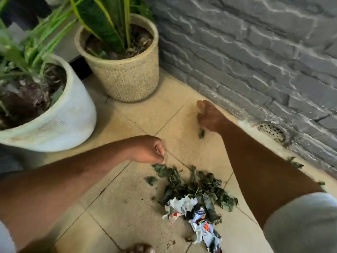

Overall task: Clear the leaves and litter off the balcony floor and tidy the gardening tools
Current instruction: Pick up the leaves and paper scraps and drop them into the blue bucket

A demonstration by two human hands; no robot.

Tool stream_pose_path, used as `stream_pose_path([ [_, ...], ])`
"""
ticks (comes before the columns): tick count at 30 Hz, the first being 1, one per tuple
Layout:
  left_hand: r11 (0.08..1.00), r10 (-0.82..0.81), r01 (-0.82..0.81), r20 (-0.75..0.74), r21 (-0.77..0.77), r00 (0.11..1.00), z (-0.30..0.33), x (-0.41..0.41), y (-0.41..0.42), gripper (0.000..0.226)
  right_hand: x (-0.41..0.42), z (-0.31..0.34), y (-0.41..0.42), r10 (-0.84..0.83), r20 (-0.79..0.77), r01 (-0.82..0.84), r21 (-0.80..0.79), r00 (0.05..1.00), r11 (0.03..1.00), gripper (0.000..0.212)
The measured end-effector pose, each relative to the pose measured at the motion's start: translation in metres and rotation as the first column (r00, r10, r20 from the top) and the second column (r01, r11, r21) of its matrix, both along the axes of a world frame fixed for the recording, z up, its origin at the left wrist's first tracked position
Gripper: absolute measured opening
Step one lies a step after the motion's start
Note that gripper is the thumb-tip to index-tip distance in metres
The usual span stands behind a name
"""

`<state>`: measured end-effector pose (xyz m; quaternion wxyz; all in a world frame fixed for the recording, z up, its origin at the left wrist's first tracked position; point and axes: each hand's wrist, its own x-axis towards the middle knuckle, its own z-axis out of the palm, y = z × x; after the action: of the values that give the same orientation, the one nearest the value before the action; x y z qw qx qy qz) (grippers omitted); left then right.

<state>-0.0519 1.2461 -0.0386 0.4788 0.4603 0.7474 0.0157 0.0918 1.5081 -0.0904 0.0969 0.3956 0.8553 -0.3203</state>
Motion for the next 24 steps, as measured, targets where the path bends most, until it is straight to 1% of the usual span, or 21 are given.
stream_pose_path([
  [1, 1.000, 0.013, -0.012, 0.016, -0.026, 1.000, 0.002, -0.006, -0.009, 0.036, -0.006, -0.001, -0.001, 0.011, 0.048, -0.012, 0.024, 0.999, 1.000, 0.053],
  [2, 0.999, 0.014, -0.014, 0.016, -0.047, 1.000, 0.000, -0.010, -0.014, 0.042, -0.007, -0.003, -0.005, 0.012, 0.113, -0.021, 0.080, 0.994, 0.997, 0.062],
  [3, 0.998, 0.014, -0.013, 0.010, -0.065, 1.000, 0.001, -0.011, -0.018, 0.052, -0.005, -0.006, -0.016, 0.025, 0.168, -0.051, 0.149, 0.985, 0.988, 0.065],
  [4, 0.996, 0.011, -0.011, -0.002, -0.085, 1.000, -0.002, -0.010, -0.023, 0.064, -0.001, -0.007, -0.033, 0.048, 0.216, -0.101, 0.240, 0.975, 0.965, 0.060],
  [5, 0.996, 0.011, -0.013, -0.016, -0.090, 1.000, -0.003, -0.006, -0.026, 0.077, 0.004, -0.005, -0.055, 0.069, 0.221, -0.140, 0.322, 0.973, 0.936, 0.049],
  [6, 0.996, -0.001, -0.002, -0.034, -0.085, 0.999, -0.008, 0.000, -0.030, 0.088, 0.010, -0.002, -0.080, 0.076, 0.200, -0.146, 0.362, 0.977, 0.921, 0.039],
  [8, 0.997, -0.055, 0.050, -0.070, -0.059, 0.996, -0.016, 0.018, -0.036, 0.105, 0.023, 0.002, -0.134, 0.121, 0.146, -0.168, 0.368, 0.982, 0.915, 0.026],
  [9, 0.995, -0.091, 0.087, -0.091, -0.054, 0.992, -0.020, 0.029, -0.039, 0.109, 0.030, 0.002, -0.161, 0.173, 0.146, -0.214, 0.354, 0.974, 0.910, 0.024],
  [11, 0.990, -0.141, 0.137, -0.134, -0.034, 0.981, -0.032, 0.045, -0.048, 0.110, 0.044, 0.002, -0.206, 0.246, 0.139, -0.275, 0.263, 0.959, 0.925, 0.032],
  [13, 0.981, -0.182, 0.191, -0.153, 0.041, 0.971, -0.048, 0.058, -0.057, 0.100, 0.059, 0.004, -0.229, 0.213, 0.120, -0.229, 0.143, 0.970, 0.963, 0.034],
  [14, 0.975, -0.198, 0.212, -0.165, 0.071, 0.966, -0.055, 0.062, -0.062, 0.092, 0.068, 0.009, -0.233, 0.200, 0.113, -0.212, 0.104, 0.973, 0.972, 0.030],
  [16, 0.974, -0.202, 0.216, -0.175, 0.069, 0.964, -0.056, 0.068, -0.068, 0.077, 0.090, 0.023, -0.229, 0.160, 0.023, -0.161, 0.099, 0.987, 0.982, 0.023],
  [18, 0.978, -0.203, 0.208, -0.156, 0.015, 0.967, -0.045, 0.075, -0.068, 0.075, 0.116, 0.045, -0.220, 0.008, -0.129, 0.002, 0.077, 0.992, 0.997, 0.025],
  [19, 0.981, -0.193, 0.193, -0.123, -0.009, 0.973, -0.039, 0.079, -0.068, 0.075, 0.132, 0.053, -0.216, -0.070, -0.166, 0.080, 0.054, 0.984, 0.995, 0.029],
  [20, 0.984, -0.179, 0.178, -0.098, -0.018, 0.979, -0.035, 0.081, -0.066, 0.073, 0.147, 0.060, -0.212, -0.130, -0.159, 0.135, 0.020, 0.979, 0.991, 0.038],
  [21, 0.985, -0.173, 0.175, -0.101, 0.003, 0.980, -0.032, 0.085, -0.066, 0.072, 0.163, 0.063, -0.210, -0.181, -0.114, 0.179, -0.028, 0.977, 0.983, 0.052],
  [22, 0.988, -0.151, 0.153, -0.108, 0.015, 0.983, -0.028, 0.086, -0.065, 0.074, 0.176, 0.065, -0.211, -0.209, -0.035, 0.207, -0.065, 0.977, 0.976, 0.065],
  [23, 0.989, -0.137, 0.143, -0.128, 0.035, 0.982, -0.025, 0.085, -0.065, 0.081, 0.187, 0.065, -0.214, -0.215, 0.050, 0.219, -0.086, 0.975, 0.972, 0.078],
  [24, 0.987, -0.145, 0.153, -0.150, 0.045, 0.978, -0.022, 0.082, -0.063, 0.094, 0.196, 0.064, -0.220, -0.206, 0.117, 0.218, -0.094, 0.971, 0.971, 0.090],
])
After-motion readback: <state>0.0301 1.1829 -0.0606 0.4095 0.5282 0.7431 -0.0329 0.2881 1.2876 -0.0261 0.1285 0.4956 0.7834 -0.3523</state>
